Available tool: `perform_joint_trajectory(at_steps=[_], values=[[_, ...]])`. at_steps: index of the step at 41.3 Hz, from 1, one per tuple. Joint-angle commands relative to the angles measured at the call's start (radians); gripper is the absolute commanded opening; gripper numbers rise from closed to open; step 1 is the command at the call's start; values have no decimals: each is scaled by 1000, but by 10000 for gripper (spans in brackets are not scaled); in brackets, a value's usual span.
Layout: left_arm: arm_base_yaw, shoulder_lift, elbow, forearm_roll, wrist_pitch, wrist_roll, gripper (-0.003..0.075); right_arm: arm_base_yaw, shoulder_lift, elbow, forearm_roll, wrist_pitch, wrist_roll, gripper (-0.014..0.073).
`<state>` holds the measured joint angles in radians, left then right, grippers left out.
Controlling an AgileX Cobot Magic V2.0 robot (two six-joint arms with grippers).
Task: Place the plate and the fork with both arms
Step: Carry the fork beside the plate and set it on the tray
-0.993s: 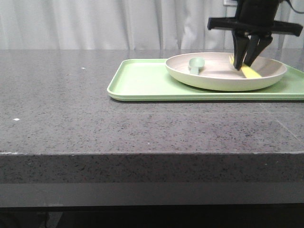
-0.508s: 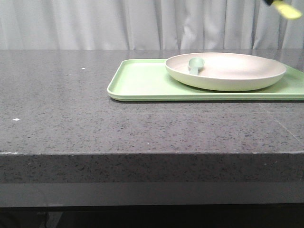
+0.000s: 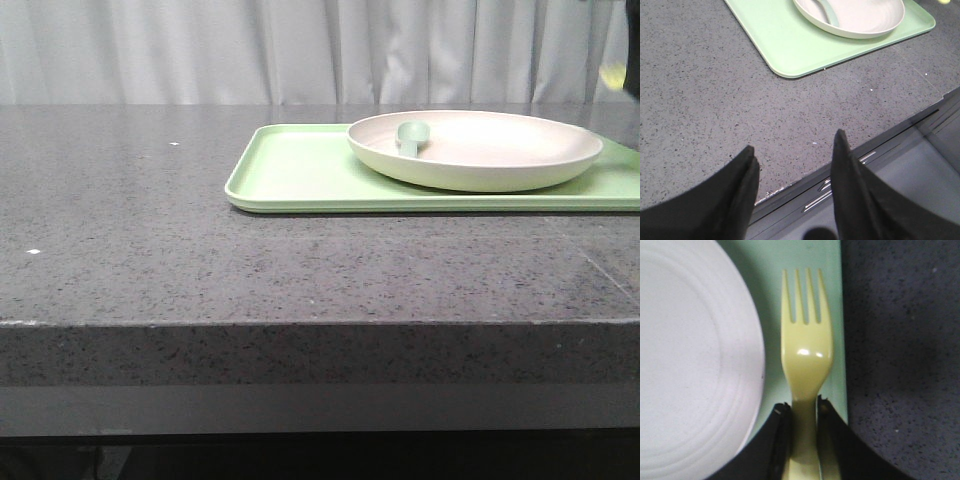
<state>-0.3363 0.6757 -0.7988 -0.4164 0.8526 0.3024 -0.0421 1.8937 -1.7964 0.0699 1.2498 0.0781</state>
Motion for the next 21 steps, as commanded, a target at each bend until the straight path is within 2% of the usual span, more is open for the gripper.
perform_joint_trajectory(at_steps=[1,16,21], values=[[2,-2,-26,-33,-59,2,335,-6,-12,-20,7,40,-16,55],[2,-2,-26,-33,-59,2,335,-6,62,-22,7,17,-16,69],[2,-2,-26,-33,-59,2,335,-6,72,-22,7,15,-16,162]])
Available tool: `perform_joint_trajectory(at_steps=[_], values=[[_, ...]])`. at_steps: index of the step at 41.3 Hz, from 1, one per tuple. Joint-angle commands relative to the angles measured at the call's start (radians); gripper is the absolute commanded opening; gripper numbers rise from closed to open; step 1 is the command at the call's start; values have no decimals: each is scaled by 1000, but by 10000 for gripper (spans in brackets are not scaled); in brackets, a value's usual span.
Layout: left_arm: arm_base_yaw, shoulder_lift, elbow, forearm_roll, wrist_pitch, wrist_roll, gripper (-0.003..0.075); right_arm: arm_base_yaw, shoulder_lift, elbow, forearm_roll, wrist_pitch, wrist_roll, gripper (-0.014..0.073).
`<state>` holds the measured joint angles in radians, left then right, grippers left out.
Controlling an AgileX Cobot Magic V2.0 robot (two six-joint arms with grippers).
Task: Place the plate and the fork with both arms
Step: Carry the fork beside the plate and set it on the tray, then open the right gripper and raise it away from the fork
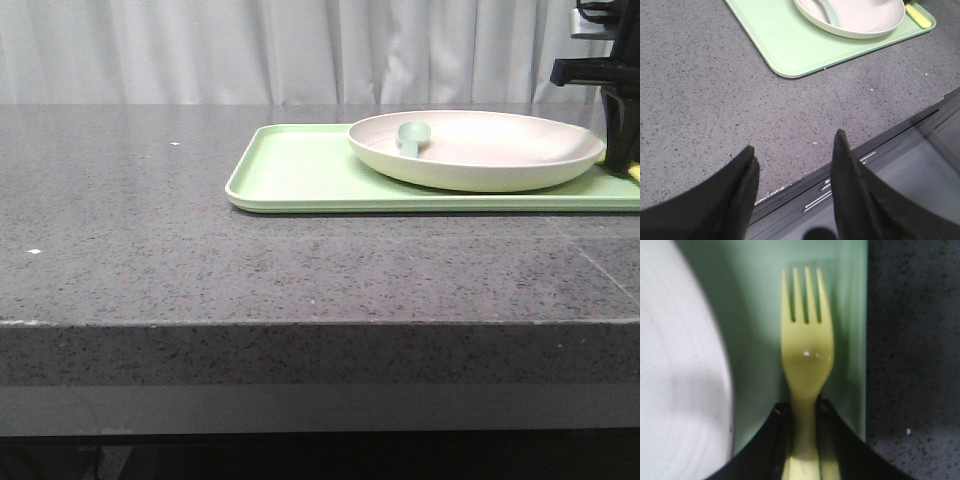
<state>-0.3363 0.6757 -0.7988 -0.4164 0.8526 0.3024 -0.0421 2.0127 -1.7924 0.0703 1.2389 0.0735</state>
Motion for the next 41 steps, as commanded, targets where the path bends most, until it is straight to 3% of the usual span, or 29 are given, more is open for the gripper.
perform_joint_trajectory(at_steps=[1,8,29,41], values=[[2,-2,-26,-33,-59,2,335,-6,-46,-26,6,28,-12,185],[2,-2,-26,-33,-59,2,335,-6,-46,-38,6,37,-12,300],[2,-2,-26,-33,-57,2,335,15,-257,-48,8,96,-20,299],[2,-2,-26,-33,-57,2,335,93,-537,144,11,9,-86,299]])
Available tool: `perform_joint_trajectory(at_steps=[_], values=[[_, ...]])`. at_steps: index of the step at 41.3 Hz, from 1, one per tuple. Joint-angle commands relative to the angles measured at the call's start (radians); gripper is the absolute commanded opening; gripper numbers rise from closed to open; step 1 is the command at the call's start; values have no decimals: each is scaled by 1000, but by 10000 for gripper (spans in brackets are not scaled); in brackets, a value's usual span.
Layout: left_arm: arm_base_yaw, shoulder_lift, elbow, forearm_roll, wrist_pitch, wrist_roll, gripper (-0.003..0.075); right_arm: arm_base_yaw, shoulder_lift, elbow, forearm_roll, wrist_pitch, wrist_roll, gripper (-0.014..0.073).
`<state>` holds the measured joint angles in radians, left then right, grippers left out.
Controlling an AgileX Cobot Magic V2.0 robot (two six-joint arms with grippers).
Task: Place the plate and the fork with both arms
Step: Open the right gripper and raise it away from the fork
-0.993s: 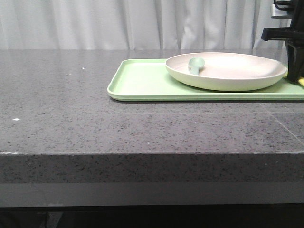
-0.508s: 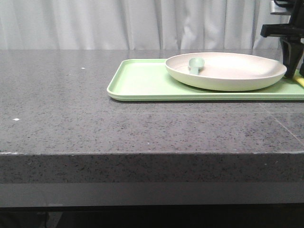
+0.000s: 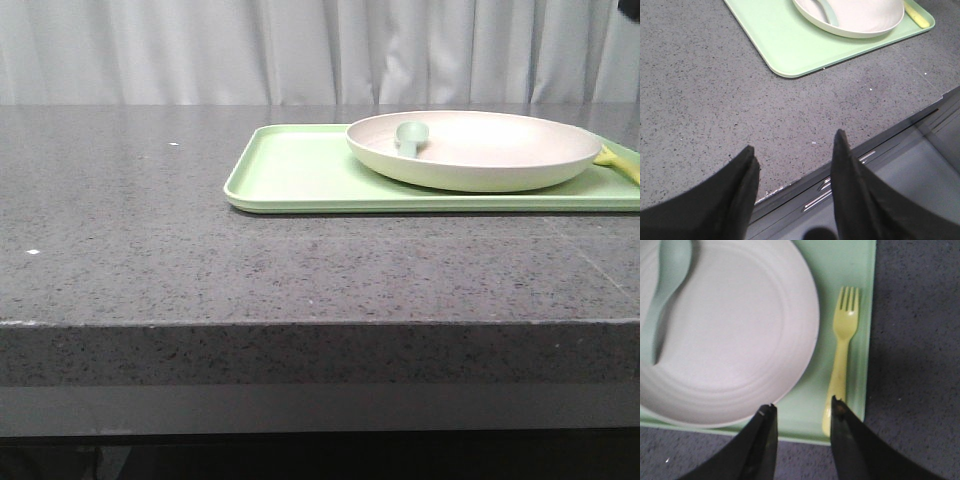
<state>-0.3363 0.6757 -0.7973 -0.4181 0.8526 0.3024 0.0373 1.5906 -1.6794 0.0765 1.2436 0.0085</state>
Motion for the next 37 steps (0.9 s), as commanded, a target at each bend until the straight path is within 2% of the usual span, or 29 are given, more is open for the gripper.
perform_joint_trajectory(at_steps=[1,10,19,29,37], values=[[2,-2,-27,-31,-57,2,335,19,-148,60,5,-7,-21,299],[2,-2,-27,-31,-57,2,335,70,-396,281,14,-114,-26,299],[2,-2,-27,-31,-57,2,335,159,-617,478,13,-148,-54,299],[2,-2,-27,-31,-57,2,335,162,-865,647,12,-203,-47,299],[2,-2,-27,-20,-57,2,335,162,-983,728,5,-281,-47,299]])
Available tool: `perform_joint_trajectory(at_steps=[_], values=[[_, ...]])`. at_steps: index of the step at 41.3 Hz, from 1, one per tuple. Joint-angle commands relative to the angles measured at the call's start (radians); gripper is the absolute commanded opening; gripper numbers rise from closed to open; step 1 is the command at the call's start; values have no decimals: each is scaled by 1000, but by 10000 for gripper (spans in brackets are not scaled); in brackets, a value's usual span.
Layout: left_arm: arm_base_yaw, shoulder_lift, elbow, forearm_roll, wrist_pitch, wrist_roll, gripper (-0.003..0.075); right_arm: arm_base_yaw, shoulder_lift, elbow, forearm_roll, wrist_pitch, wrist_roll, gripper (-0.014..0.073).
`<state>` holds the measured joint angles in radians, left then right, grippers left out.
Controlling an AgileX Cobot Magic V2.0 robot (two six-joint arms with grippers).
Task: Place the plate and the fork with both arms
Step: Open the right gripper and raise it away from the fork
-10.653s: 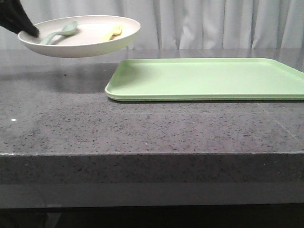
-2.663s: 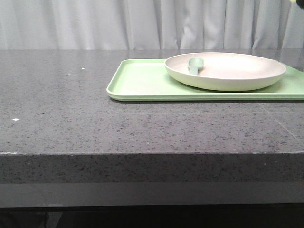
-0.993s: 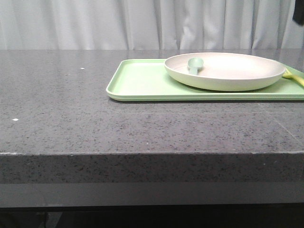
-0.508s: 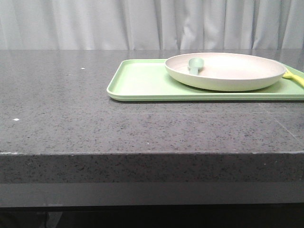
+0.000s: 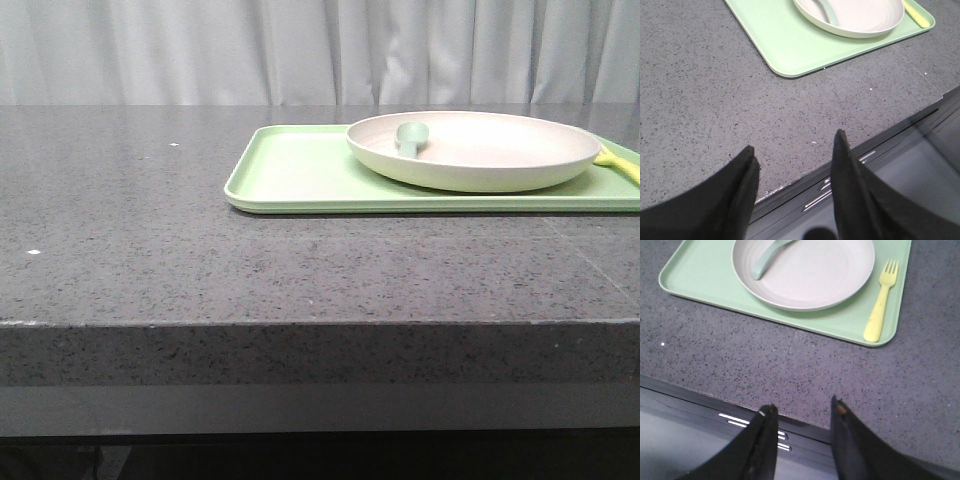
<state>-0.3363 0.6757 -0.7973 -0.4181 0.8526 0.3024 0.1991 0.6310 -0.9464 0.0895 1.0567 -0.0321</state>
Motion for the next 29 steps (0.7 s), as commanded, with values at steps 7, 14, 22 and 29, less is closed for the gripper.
perform_joint_trajectory(at_steps=[7,14,22,29], values=[[2,-2,-27,-12,-57,2,335,1,-27,1,-22,-80,-6,299],[2,-2,-27,50,-77,-53,335,1,-27,1,-22,-92,-6,291],[2,-2,-27,146,-114,-129,245,1,-27,3,-22,-121,-6,149],[2,-2,-27,164,-161,-129,22,1,-25,13,-22,-143,-6,-65]])
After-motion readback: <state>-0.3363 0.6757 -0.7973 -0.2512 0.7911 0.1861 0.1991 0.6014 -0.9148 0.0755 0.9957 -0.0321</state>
